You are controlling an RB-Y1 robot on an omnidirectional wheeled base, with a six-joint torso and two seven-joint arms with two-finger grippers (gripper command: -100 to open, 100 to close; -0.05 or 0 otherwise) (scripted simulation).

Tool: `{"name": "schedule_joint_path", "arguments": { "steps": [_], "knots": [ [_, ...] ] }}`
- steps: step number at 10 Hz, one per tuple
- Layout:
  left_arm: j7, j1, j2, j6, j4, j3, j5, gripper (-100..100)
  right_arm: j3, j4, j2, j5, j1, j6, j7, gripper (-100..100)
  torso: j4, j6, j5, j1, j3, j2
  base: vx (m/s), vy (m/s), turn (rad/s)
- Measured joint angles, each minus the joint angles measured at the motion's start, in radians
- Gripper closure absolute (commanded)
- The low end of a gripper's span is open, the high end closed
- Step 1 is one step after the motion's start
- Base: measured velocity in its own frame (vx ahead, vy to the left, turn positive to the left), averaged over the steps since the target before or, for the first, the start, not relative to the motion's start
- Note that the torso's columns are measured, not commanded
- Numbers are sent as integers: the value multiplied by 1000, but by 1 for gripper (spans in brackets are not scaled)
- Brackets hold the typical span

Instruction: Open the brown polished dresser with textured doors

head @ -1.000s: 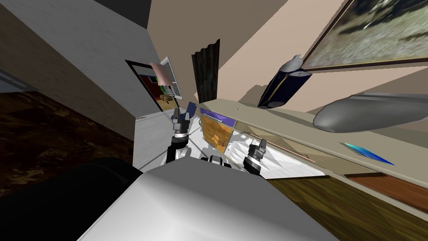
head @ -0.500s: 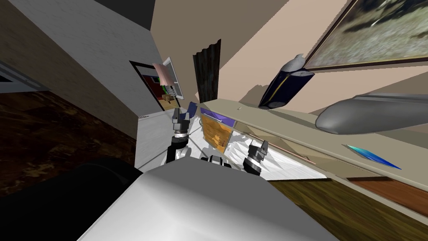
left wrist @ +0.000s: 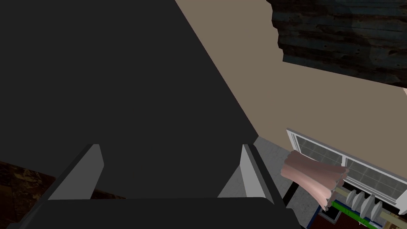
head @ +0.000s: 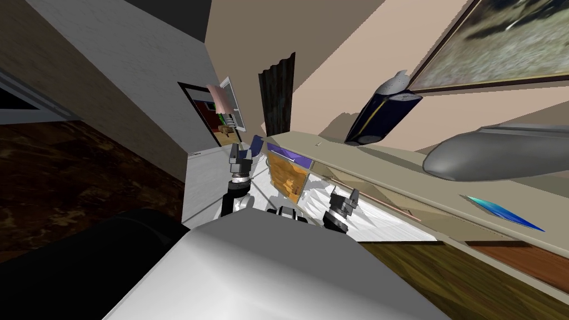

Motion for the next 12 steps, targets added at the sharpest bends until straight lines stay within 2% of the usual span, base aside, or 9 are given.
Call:
{"name": "schedule_joint_path", "arguments": {
  "steps": [2, 6, 7, 10, 11, 12],
  "knots": [
    [0, 0, 0, 0, 0, 0, 0, 0, 7, -6, -2, -6, 3, -6, -21, -100, 0, 0, 0, 1, 0, 0, 9, -18, -9],
    [0, 0, 0, 0, 0, 0, 0, 0, -4, -68, 5, -31, -2, 48, 29, -100, 0, 0, 0, 0, 0, 0, 32, -28, -14],
    [0, 0, 0, 0, 0, 0, 0, 0, -2, -70, 6, -31, 0, 52, 32, 100, 0, 0, 0, -1, -1, -1, -35, 30, 44],
    [0, 0, 0, 0, 0, 0, 0, 0, 4, -20, -3, -7, 3, -1, -12, 100, -2, -1, -3, -1, 0, -1, -36, 33, 7],
    [0, 0, 0, 0, 0, 0, 0, 0, 4, -18, -3, -6, 3, -4, -15, 100, -2, -1, -2, -3, -2, -3, -115, 24, -90],
    [0, 0, 0, 0, 0, 0, 0, 0, 23, -3, -12, 18, -17, 14, 6, 100, -2, -4, -2, 2, 0, -1, -177, 7, -22]
  ]
}}
